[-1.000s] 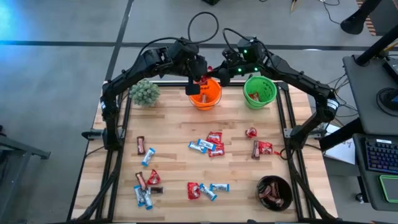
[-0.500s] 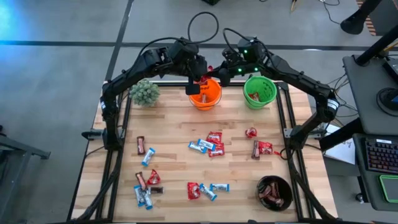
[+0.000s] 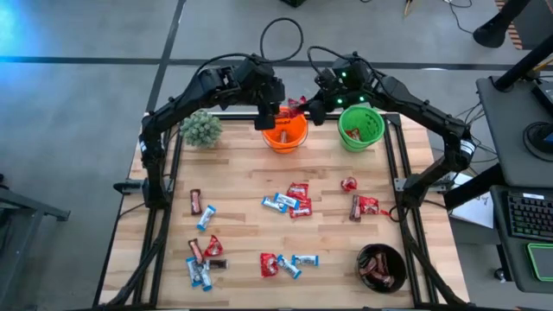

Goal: Organize candy in baskets
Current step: Put the red candy into the green bucket

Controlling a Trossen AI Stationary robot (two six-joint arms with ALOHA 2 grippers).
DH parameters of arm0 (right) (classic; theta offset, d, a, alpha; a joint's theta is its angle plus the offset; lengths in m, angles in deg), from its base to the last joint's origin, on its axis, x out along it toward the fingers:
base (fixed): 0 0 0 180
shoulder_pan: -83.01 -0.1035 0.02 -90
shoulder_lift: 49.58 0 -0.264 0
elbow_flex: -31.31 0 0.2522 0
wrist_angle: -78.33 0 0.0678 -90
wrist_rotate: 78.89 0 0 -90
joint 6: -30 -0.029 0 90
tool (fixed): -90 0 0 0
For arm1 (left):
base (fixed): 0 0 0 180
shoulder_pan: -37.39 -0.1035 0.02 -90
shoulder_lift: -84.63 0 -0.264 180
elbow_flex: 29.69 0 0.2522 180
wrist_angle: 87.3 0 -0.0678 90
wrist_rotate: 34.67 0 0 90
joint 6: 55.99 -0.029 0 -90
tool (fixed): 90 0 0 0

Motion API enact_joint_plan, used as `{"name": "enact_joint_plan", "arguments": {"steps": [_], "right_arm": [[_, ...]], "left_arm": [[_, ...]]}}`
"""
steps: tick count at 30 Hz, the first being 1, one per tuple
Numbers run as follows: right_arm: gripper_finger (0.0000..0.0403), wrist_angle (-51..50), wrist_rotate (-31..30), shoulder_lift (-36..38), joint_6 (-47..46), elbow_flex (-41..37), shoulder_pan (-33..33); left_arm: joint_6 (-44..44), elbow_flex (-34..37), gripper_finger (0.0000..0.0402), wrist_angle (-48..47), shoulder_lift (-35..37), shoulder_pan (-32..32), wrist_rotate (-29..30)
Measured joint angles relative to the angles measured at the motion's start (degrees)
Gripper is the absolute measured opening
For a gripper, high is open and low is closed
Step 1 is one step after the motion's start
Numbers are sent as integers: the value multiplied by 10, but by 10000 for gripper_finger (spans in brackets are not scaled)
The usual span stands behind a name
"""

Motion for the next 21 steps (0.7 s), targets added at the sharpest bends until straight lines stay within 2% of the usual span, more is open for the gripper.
{"name": "enact_joint_plan", "arguments": {"steps": [10, 18, 21], "right_arm": [[17, -129, -81, 13, 22, 0, 10], [17, -257, -212, 14, 30, 0, 34], [17, -290, -241, 14, 30, 0, 47]], "left_arm": [[26, 0, 154, -104, 0, 0, 1], [76, 4, 153, -157, 1, 0, 0], [85, 5, 153, -172, 1, 0, 0]]}}
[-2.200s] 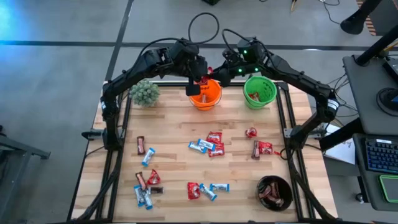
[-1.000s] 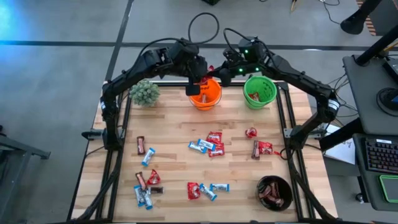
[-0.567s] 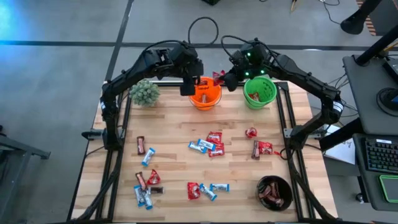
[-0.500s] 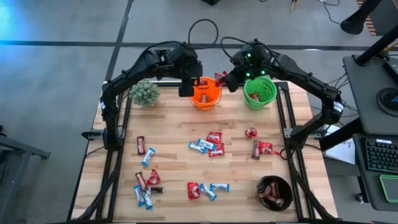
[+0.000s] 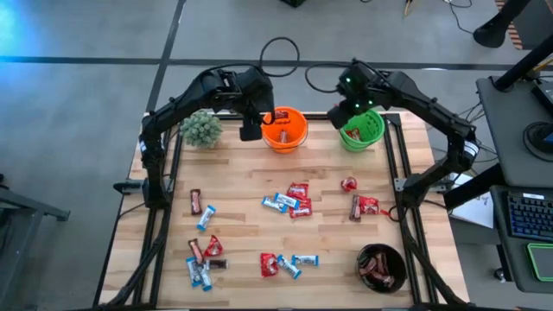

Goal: Organize candy in baskets
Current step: Put the red candy into the green bucket

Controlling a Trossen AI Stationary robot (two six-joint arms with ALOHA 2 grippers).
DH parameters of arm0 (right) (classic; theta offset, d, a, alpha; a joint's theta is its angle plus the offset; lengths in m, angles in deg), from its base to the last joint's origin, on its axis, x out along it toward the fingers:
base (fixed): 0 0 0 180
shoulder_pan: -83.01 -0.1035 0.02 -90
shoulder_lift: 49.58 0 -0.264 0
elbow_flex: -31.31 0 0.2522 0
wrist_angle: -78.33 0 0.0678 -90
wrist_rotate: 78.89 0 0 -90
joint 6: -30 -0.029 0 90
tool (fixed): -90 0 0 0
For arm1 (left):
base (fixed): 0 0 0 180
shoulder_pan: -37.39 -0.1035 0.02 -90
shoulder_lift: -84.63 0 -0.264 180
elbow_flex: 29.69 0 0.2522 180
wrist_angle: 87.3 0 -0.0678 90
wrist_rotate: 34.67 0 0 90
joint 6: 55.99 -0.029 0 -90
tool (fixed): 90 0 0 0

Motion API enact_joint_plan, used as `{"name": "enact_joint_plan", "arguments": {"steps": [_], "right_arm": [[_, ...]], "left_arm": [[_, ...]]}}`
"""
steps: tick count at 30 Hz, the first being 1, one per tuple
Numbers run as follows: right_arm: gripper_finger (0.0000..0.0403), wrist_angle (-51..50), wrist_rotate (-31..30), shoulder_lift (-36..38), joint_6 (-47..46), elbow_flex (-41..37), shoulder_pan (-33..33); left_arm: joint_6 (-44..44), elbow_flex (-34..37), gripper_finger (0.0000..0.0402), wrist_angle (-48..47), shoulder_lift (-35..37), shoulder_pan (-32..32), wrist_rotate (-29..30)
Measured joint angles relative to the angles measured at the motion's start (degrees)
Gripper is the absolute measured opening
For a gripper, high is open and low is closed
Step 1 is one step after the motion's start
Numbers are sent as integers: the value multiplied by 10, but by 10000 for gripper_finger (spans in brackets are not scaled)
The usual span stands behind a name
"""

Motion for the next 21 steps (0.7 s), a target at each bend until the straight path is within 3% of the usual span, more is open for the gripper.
{"name": "enact_joint_plan", "arguments": {"steps": [21], "right_arm": [[17, -139, -60, 0, 43, 0, 66]], "left_arm": [[22, 1, 152, -17, 0, 0, 0]]}}
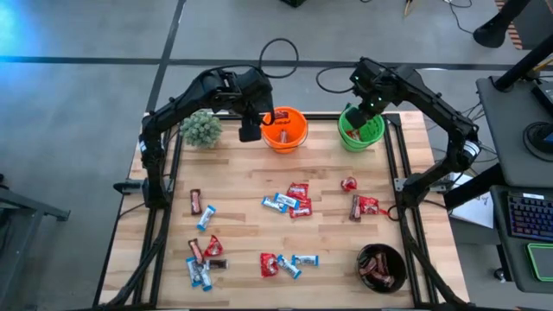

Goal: Organize candy in baskets
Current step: Put the red candy into the green bucket

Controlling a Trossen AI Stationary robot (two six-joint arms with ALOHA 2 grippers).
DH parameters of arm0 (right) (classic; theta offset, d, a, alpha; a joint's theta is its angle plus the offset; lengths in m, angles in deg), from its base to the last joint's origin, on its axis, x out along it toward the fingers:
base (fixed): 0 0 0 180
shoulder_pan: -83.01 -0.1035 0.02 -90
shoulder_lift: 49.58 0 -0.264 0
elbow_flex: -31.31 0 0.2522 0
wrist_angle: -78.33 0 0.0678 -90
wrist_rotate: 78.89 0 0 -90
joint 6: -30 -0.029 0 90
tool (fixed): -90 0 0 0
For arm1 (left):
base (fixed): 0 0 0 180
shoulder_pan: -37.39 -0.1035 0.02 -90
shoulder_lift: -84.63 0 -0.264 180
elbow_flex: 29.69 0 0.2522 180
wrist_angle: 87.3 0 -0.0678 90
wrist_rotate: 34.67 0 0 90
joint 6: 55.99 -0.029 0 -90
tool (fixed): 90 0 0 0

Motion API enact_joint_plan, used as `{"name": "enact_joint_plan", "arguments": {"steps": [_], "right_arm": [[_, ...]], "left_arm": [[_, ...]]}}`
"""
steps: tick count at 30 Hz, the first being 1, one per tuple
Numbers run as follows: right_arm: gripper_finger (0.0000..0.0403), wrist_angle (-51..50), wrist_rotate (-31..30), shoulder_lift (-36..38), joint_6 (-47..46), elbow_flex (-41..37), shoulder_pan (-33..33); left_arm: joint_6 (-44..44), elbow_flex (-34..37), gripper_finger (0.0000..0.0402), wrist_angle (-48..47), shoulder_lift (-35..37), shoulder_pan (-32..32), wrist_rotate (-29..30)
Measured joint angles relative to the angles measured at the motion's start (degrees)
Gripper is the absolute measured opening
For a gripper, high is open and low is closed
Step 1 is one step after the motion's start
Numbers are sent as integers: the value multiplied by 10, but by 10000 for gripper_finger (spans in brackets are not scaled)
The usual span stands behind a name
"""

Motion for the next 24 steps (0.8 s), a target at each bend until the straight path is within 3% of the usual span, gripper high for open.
{"name": "enact_joint_plan", "arguments": {"steps": [5, 10, 17, 24], "right_arm": [[23, -12, -24, -1, -6, 0, 0], [55, -19, -25, -2, -10, 0, 0], [113, -19, -26, -2, -10, 0, 0], [120, -10, -26, -2, -15, -1, 0]], "left_arm": [[0, 0, 152, -1, 0, 0, 32], [11, 0, 153, -4, -1, 0, 75], [15, 0, 179, -5, -2, -1, 76], [15, 0, 207, -7, -2, -1, 76]]}}
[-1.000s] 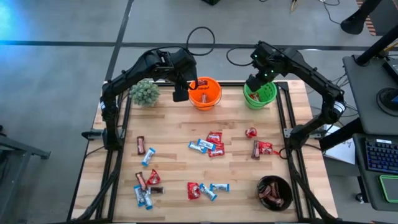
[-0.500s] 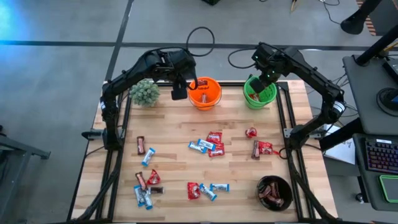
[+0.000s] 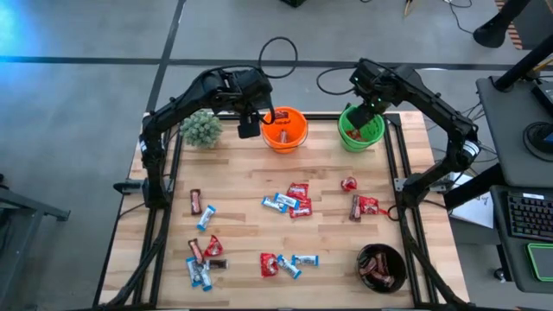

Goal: Organize candy in baskets
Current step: Put the red candy into the green bucket

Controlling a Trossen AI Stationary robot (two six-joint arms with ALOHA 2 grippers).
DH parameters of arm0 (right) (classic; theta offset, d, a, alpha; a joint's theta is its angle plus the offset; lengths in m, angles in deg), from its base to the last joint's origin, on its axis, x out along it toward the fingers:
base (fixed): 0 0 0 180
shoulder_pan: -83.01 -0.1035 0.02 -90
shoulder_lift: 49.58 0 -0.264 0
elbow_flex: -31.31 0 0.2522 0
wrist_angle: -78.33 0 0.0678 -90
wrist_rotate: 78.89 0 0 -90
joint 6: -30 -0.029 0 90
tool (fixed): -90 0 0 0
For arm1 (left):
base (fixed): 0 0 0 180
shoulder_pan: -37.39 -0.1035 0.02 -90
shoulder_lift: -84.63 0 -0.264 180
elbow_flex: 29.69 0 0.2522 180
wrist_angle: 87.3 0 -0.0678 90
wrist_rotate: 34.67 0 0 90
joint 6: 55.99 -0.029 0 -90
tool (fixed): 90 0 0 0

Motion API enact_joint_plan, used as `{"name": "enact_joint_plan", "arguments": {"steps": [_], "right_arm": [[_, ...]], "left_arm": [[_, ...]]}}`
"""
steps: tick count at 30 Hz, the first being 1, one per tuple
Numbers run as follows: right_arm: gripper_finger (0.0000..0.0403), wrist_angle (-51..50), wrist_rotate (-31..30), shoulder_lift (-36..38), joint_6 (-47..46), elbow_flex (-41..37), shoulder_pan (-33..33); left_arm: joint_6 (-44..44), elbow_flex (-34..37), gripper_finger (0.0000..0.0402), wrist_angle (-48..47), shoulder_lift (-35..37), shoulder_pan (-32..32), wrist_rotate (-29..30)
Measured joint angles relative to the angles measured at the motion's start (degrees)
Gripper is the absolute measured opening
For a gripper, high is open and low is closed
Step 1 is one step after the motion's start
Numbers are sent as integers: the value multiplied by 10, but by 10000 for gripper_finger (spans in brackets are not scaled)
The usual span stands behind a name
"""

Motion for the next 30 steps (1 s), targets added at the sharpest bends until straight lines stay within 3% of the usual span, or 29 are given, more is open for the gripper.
{"name": "enact_joint_plan", "arguments": {"steps": [14, 20, 30], "right_arm": [[121, 38, 2, 0, 40, 0, 0], [116, 47, 3, 0, 60, 0, 0], [119, 47, 3, 0, 79, 0, 0]], "left_arm": [[71, 0, 182, -34, 5, 1, -2], [144, 0, 182, -33, 9, 1, -63], [293, 2, 182, -34, 24, 5, -72]]}}
